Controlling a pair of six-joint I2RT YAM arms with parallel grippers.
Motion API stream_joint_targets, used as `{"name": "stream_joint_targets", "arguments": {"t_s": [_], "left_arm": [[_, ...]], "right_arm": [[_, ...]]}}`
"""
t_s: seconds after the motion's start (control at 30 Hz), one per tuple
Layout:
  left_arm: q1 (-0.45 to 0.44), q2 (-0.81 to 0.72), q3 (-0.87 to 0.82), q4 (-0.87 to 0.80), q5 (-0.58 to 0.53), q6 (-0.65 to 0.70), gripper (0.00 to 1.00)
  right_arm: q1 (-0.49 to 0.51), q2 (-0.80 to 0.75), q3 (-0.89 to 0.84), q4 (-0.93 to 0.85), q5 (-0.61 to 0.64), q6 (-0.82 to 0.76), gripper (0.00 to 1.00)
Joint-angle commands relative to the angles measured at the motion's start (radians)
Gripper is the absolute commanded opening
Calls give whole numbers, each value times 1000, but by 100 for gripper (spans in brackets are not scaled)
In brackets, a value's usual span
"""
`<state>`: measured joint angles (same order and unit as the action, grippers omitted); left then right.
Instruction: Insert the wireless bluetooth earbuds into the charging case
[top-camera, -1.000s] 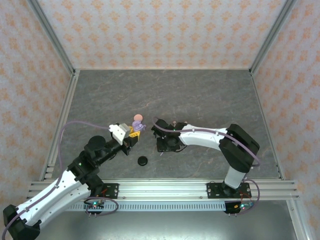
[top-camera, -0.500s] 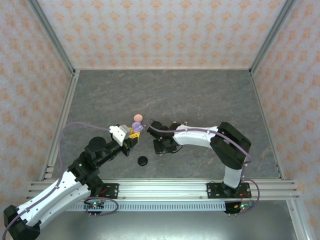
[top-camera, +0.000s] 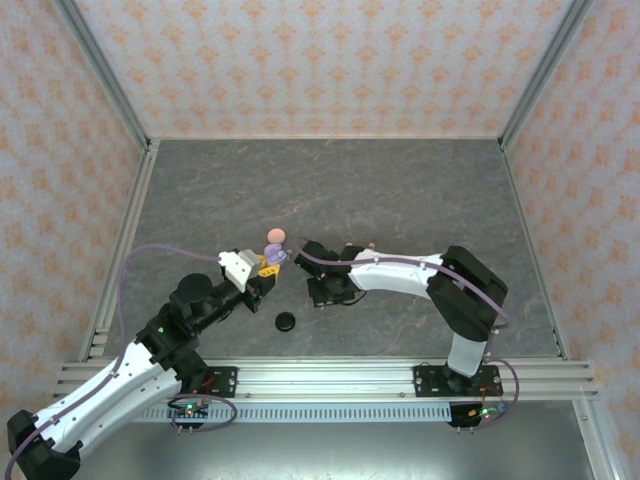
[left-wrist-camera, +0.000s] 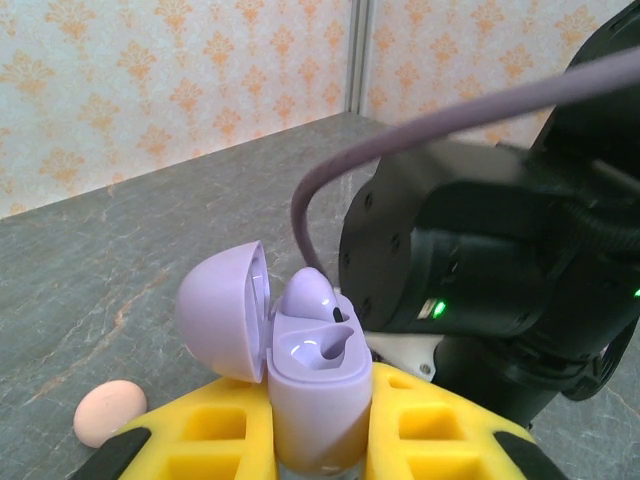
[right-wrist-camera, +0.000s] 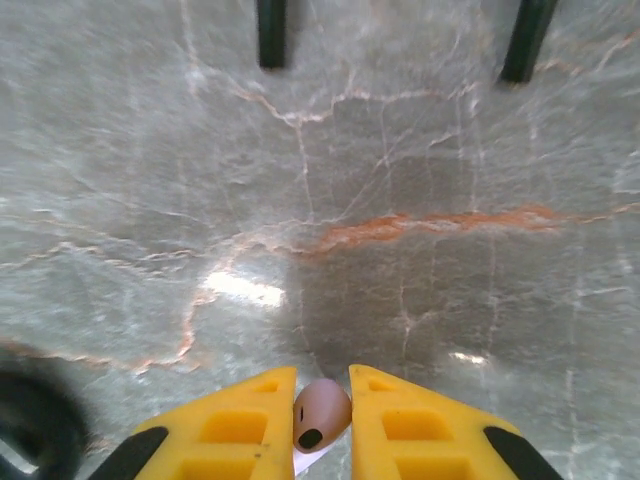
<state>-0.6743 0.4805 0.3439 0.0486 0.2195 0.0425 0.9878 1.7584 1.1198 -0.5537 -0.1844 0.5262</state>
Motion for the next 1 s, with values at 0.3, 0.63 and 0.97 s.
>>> {"name": "stream_joint_targets", "arguments": {"t_s": [0.3, 0.63, 0.97], "left_arm": [[-8, 127, 34, 166, 122, -79, 0], [-8, 310, 143, 251, 247, -107, 0], [-10, 372, 185, 276, 279, -136, 0]], "right_arm": [[0, -476, -21, 72, 182, -333, 17], [6, -695, -41, 272, 85, -591, 17], [9, -645, -35, 352, 25, -675, 17]]}}
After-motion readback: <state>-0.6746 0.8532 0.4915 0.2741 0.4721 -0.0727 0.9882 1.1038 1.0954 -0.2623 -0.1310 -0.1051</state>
